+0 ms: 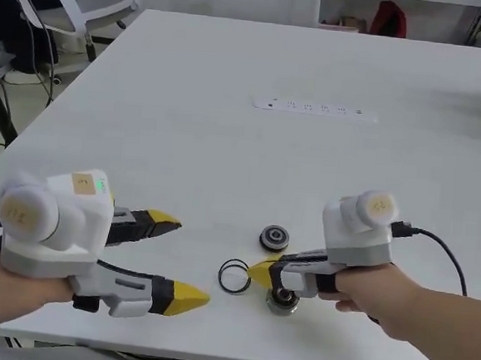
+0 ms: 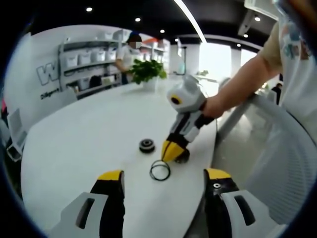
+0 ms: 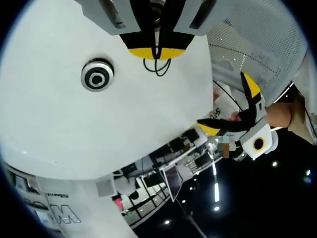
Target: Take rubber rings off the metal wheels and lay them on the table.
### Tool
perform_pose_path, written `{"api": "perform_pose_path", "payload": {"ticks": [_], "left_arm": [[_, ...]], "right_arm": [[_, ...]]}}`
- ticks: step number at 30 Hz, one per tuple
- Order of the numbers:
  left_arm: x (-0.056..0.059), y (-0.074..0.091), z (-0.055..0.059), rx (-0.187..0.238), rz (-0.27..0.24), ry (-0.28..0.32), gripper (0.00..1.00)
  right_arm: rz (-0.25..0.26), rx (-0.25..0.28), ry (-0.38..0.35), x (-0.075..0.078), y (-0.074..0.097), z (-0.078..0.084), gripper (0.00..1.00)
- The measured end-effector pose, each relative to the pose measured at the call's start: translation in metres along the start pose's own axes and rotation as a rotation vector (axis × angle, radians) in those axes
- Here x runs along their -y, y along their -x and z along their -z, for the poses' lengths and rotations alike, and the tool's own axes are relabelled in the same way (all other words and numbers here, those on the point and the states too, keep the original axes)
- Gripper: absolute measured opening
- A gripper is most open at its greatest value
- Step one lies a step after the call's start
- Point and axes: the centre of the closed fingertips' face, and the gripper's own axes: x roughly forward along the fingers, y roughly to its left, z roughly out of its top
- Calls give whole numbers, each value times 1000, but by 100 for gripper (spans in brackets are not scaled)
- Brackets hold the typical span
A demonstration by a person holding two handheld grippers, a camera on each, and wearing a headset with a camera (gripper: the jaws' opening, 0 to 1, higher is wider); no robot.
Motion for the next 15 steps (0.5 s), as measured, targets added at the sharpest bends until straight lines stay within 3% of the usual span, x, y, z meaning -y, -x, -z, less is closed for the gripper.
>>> {"api": "perform_pose_path", "payload": {"ticks": [15], "left_arm": [[1,-3,3,-14,6,4,65]], "right_arm": [[43,-14,13,9,-3,2,2]]}}
